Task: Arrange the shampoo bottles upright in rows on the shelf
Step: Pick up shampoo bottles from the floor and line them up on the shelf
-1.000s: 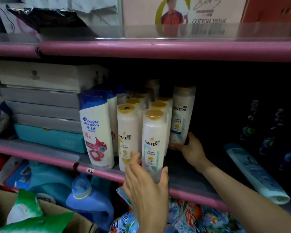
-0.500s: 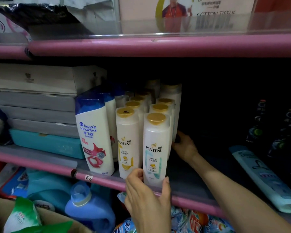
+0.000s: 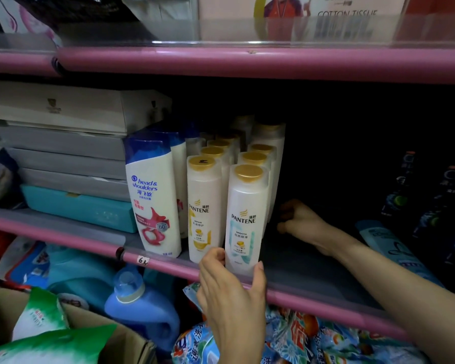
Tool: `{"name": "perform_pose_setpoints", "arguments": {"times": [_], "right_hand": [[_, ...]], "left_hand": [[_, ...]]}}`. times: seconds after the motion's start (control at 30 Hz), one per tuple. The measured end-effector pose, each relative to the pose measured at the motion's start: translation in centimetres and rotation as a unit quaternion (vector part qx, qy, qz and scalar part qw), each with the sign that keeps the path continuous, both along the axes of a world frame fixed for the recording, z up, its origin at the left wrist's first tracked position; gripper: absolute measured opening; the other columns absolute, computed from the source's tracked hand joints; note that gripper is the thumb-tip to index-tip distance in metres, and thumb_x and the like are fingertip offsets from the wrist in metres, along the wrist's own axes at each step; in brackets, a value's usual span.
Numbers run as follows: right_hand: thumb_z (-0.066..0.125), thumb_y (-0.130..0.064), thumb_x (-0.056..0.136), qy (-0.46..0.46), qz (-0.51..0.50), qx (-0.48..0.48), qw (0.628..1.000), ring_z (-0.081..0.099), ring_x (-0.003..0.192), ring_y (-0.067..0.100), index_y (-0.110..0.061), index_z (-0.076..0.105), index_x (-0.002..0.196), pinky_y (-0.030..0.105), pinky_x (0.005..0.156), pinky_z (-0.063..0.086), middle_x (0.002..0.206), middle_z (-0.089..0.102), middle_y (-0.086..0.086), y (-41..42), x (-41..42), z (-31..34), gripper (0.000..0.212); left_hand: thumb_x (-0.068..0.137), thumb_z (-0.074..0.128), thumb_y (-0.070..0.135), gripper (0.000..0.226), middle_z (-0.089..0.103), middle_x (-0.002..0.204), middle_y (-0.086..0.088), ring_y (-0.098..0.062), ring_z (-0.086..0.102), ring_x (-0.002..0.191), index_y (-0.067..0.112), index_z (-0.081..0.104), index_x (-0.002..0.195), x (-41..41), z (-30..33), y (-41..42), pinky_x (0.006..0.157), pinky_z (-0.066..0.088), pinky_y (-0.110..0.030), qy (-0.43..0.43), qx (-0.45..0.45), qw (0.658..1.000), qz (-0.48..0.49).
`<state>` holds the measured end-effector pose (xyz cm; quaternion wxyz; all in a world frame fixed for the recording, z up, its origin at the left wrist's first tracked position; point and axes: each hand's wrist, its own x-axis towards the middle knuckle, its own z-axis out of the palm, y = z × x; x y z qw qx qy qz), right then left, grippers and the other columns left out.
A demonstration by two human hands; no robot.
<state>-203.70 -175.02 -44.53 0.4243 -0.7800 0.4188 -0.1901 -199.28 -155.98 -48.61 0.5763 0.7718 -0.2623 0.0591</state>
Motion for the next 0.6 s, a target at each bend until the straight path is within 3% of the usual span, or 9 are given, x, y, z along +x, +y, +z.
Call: {"name": "perform_pose_setpoints", "arguments": {"times": [0.1,0.17,0.23,0.37,0.6], "right_hand": [[0.075,-0.008,0.075,-0.056,0.036,-0.063,0.996,0.062,0.083,0.005,-0.017,0.054,0.105,0.009,0.063,0.046,0.092,0.063,-0.003,1.9,0.2,-0.2,0.038],[0.077,-0.007,0.074,-0.086,0.061,-0.073,0.992,0.064,0.074,-0.007,-0.018,0.057,0.099,0.003,0.059,0.046,0.085,0.064,-0.011,2.7,0.5,-0.4,0.034],[0.076,-0.007,0.076,-0.106,0.057,-0.077,0.990,0.062,0.073,-0.010,-0.018,0.058,0.100,0.002,0.057,0.045,0.087,0.064,-0.012,3.0,0.9,-0.5,0.032],[0.071,-0.010,0.081,-0.098,0.038,-0.105,0.989,0.063,0.086,0.004,-0.013,0.061,0.107,0.006,0.065,0.046,0.095,0.067,-0.006,2.8,1.4,-0.8,0.029],[0.073,-0.012,0.080,-0.093,0.059,-0.081,0.991,0.063,0.090,0.003,-0.014,0.059,0.111,0.006,0.068,0.047,0.098,0.067,-0.007,2.4,1.4,-0.7,0.035]], "left_hand": [[0.068,0.080,0.031,0.063,0.053,0.110,0.000,-0.024,0.053,0.107,0.013,0.043,0.115,0.0,-0.1,0.0,0.083,0.036,-0.038,0.007,0.005,1.000,0.000],[0.069,0.079,0.033,0.062,0.053,0.111,0.001,-0.023,0.053,0.107,0.015,0.041,0.115,-0.1,0.0,0.2,0.082,0.034,-0.035,0.013,0.006,1.000,-0.004],[0.070,0.078,0.033,0.061,0.053,0.112,0.002,-0.021,0.052,0.107,0.016,0.040,0.115,-0.1,0.1,0.3,0.081,0.031,-0.032,0.013,0.007,1.000,-0.008],[0.071,0.078,0.034,0.060,0.051,0.109,0.003,-0.021,0.052,0.106,0.017,0.040,0.114,-0.2,0.2,0.3,0.079,0.031,-0.031,0.008,0.012,1.000,-0.007],[0.071,0.078,0.034,0.059,0.051,0.108,0.003,-0.022,0.052,0.106,0.016,0.041,0.113,-0.2,0.3,0.3,0.084,0.039,-0.038,0.009,0.023,1.000,-0.002]]}}
